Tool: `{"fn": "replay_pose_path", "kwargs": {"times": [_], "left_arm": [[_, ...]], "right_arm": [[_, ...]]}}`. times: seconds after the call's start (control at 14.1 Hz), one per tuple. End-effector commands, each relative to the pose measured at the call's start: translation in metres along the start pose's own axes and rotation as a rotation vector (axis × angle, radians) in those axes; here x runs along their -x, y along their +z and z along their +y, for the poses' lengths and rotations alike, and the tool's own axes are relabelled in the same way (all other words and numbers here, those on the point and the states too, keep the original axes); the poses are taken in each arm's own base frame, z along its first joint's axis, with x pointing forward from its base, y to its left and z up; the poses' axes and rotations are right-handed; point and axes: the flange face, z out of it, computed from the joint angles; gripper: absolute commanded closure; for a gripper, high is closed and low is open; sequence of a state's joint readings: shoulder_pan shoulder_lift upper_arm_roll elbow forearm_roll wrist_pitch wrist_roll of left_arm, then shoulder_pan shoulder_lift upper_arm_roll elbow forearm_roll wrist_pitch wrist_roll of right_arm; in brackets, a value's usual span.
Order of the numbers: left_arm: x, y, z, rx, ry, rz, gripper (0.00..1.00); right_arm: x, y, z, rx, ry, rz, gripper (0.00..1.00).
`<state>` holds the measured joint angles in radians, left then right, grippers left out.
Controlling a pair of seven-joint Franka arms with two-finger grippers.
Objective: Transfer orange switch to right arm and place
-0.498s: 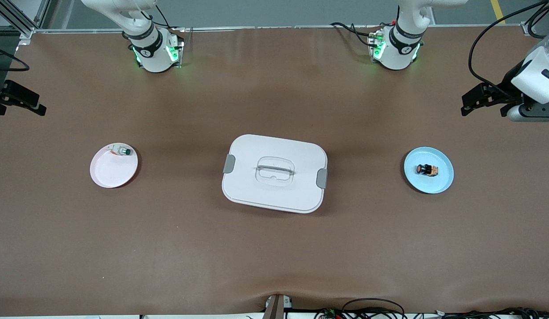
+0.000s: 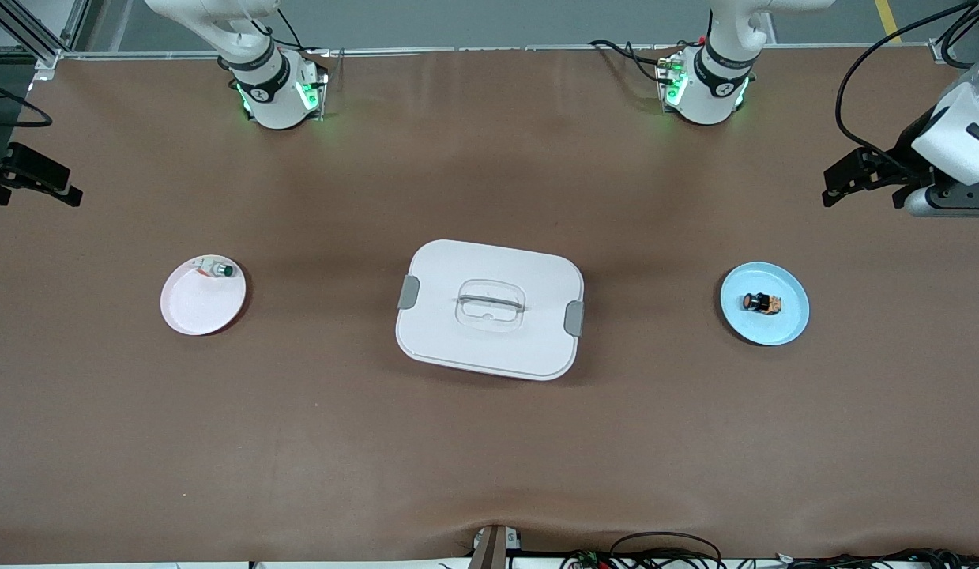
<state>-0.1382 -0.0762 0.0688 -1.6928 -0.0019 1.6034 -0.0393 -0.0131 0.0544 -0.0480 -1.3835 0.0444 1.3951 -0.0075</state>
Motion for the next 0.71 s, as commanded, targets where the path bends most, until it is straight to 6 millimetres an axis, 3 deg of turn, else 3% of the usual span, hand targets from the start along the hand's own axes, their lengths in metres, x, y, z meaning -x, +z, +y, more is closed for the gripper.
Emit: {"fn": "replay_pose_path", "kwargs": {"times": [0.0,0.21,0.64], "left_arm": [[0.003,-0.007,-0.003,-0.009,0.005,-0.017,0.0],[0.001,-0.015,-0.015,0.008,-0.022,0.001,0.0],[-0.001,-0.014,-0.014,0.001,-0.012,0.0,0.0]], "right_arm": [[0.007,-0.007,0.002,0.004,-0.009,0.011,0.0],[0.007,-0.007,0.002,0.004,-0.009,0.011,0.0],[0.007,-0.007,0.003,0.002,-0.008,0.011,0.0]]}}
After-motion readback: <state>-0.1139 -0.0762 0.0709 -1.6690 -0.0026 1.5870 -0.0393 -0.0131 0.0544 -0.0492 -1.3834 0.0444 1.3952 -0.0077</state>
